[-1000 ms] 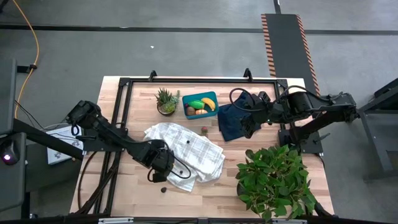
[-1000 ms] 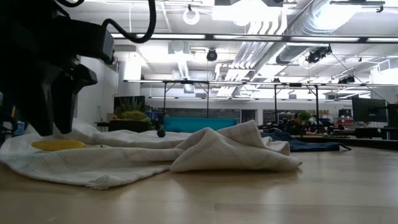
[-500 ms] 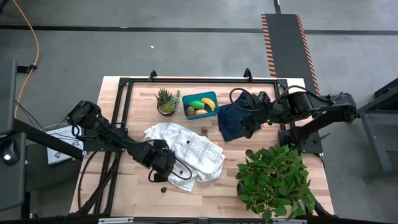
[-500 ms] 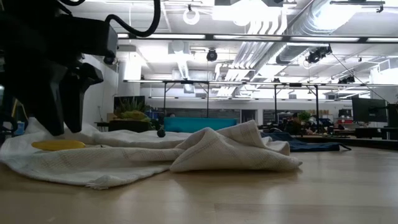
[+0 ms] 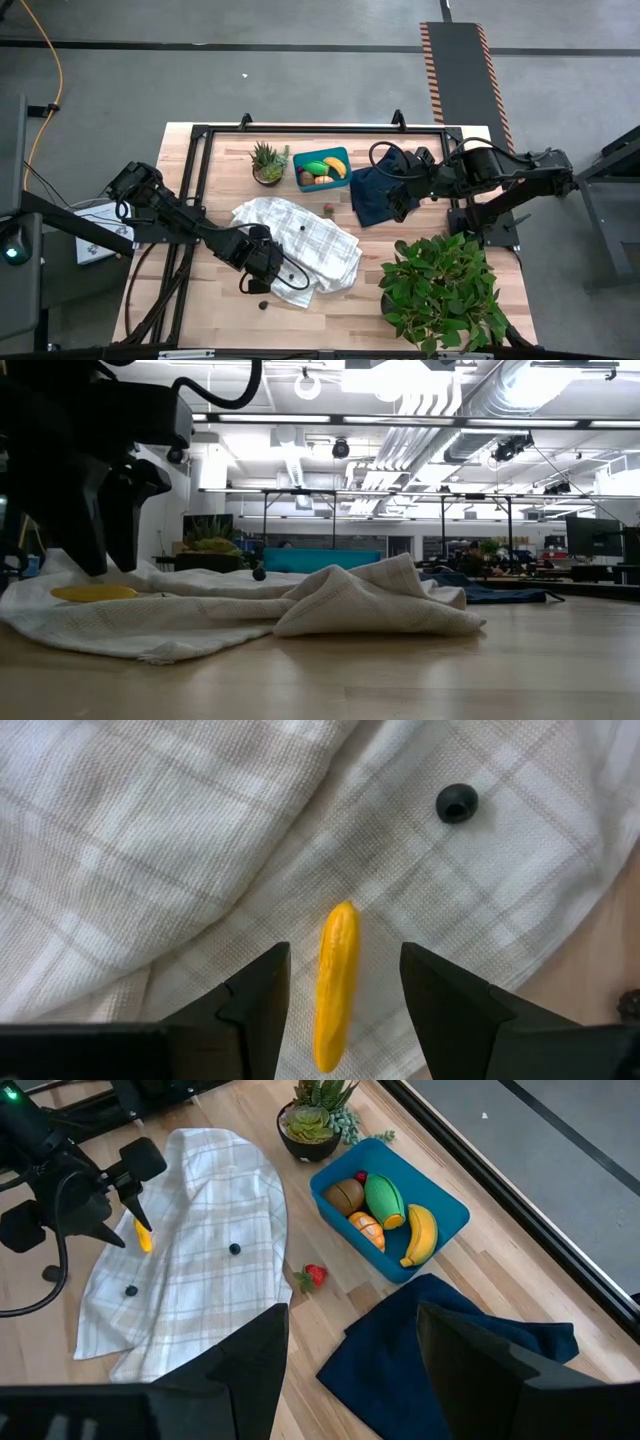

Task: Pick and placing Produce into tupperware
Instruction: Put the yellow corn into the blue bin

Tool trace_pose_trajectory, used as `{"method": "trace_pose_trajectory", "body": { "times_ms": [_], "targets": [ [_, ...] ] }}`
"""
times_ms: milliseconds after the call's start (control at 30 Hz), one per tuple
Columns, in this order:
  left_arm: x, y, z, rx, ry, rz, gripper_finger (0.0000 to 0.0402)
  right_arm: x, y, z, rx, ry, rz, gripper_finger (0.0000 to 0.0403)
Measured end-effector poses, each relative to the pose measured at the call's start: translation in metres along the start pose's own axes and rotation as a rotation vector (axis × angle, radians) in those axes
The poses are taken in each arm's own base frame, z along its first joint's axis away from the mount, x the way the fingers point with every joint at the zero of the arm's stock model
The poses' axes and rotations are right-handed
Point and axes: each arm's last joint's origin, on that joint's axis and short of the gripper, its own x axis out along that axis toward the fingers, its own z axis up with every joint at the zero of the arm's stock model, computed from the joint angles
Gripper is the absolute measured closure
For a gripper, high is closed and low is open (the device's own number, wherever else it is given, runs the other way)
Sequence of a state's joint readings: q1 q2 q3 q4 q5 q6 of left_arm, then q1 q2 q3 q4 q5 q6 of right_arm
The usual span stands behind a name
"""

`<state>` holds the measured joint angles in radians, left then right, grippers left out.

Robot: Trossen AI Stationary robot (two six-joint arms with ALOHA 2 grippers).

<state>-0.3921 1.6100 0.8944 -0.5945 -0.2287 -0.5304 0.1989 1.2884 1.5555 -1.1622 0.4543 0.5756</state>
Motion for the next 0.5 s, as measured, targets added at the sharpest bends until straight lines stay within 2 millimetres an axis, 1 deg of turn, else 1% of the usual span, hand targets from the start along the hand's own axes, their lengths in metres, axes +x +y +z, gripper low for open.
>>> {"method": "trace_pose_trajectory", "body": {
  "times_ms": [133, 333, 500],
  "targets": [
    [0.001, 0.002, 0.001, -0.005, 0.002, 0.001, 0.0222, 0.000, 0.000, 0.000, 0.000, 0.000, 0.000, 0.0190],
    [0.009, 0.010, -0.005, -0.040, 0.044, -0.020, 0.0222, 0.000, 0.000, 0.000, 0.001, 0.000, 0.000, 0.0190],
    [0.013, 0.011, -0.011, -0.040, 0.062, -0.021, 0.0222, 0.000, 0.000, 0.000, 0.003, 0.000, 0.000, 0.0190]
  ]
}}
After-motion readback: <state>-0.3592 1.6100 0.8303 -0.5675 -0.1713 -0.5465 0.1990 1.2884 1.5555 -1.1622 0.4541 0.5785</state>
